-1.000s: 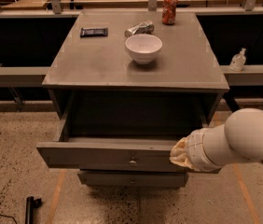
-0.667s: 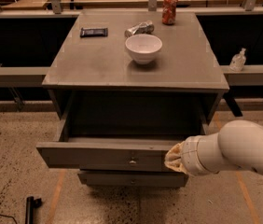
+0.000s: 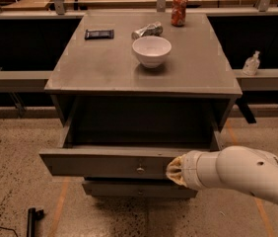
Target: Close top drawer
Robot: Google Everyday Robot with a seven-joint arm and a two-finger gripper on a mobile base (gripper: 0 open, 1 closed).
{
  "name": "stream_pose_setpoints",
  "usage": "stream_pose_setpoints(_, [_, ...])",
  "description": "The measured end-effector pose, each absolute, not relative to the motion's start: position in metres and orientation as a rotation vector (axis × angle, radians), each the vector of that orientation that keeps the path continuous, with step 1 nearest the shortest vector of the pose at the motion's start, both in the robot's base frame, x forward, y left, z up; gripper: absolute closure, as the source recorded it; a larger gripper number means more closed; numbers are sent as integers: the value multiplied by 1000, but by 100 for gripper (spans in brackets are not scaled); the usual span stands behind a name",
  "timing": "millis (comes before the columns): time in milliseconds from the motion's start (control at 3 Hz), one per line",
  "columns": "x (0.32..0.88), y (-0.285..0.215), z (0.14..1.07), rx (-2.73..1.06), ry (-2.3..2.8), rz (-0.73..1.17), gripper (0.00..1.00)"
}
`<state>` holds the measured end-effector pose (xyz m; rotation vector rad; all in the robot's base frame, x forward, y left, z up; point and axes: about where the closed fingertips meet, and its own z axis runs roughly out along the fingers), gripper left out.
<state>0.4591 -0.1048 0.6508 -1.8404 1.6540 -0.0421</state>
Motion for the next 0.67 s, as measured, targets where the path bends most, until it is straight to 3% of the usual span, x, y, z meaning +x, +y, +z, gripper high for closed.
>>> stream_pose_setpoints(667, [528, -121, 659, -1806, 1542, -342, 100])
